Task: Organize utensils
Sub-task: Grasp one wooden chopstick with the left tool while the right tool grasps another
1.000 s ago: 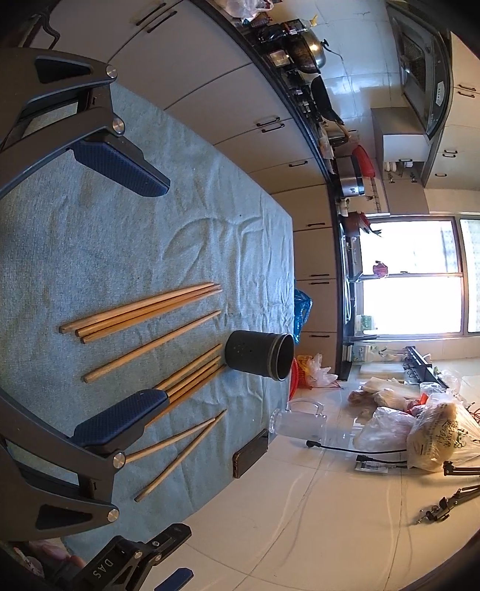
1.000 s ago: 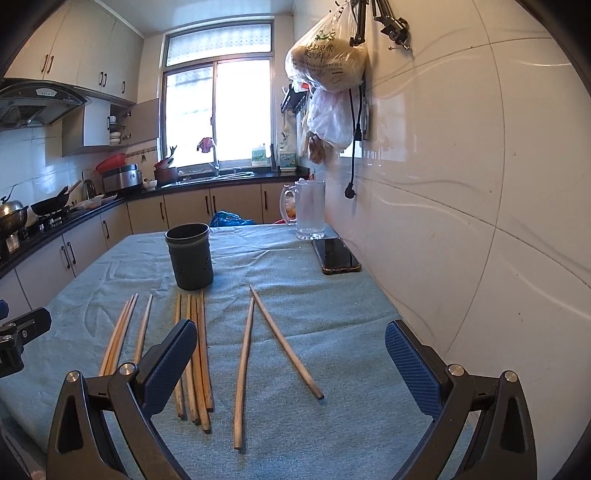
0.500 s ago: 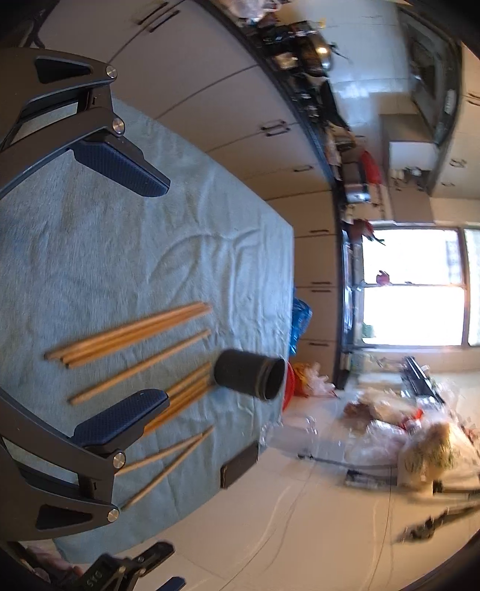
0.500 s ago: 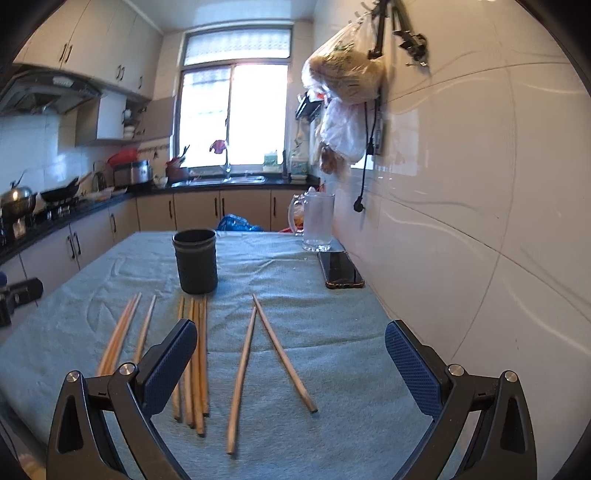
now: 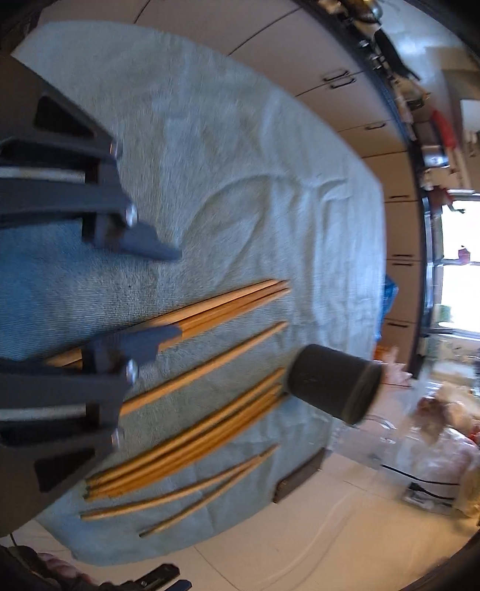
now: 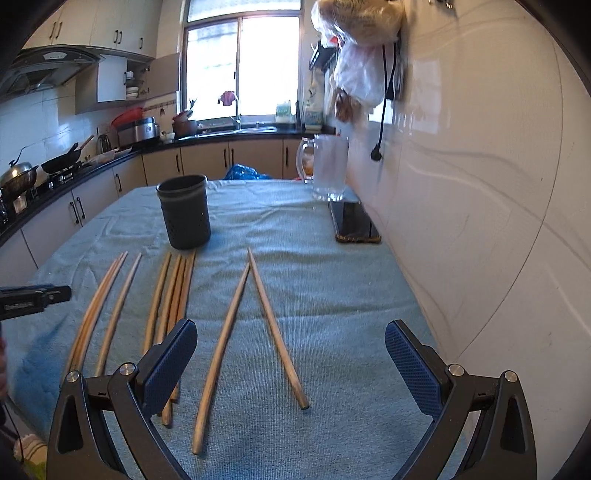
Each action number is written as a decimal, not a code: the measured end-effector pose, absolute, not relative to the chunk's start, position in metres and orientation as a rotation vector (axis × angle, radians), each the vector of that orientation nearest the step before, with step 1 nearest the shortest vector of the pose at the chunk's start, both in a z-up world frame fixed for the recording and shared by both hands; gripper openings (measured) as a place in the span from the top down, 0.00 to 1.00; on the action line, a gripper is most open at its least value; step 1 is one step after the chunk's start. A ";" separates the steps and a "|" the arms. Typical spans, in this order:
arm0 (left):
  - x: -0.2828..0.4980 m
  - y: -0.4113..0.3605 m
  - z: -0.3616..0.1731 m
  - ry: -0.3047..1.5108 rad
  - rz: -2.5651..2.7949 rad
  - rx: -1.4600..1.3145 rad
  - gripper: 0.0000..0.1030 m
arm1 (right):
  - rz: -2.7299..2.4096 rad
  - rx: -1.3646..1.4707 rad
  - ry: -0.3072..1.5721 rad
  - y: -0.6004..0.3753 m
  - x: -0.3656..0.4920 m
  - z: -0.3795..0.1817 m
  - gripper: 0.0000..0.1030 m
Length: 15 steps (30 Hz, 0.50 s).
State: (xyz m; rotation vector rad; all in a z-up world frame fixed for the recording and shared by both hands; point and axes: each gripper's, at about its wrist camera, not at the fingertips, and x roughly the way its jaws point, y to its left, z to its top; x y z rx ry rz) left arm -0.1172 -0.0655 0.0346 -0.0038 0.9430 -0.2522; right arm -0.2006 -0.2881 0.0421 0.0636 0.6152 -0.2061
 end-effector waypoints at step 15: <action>-0.103 -0.072 0.035 0.971 -0.278 -0.055 0.90 | -0.210 0.101 0.662 -0.296 -0.182 0.029 0.00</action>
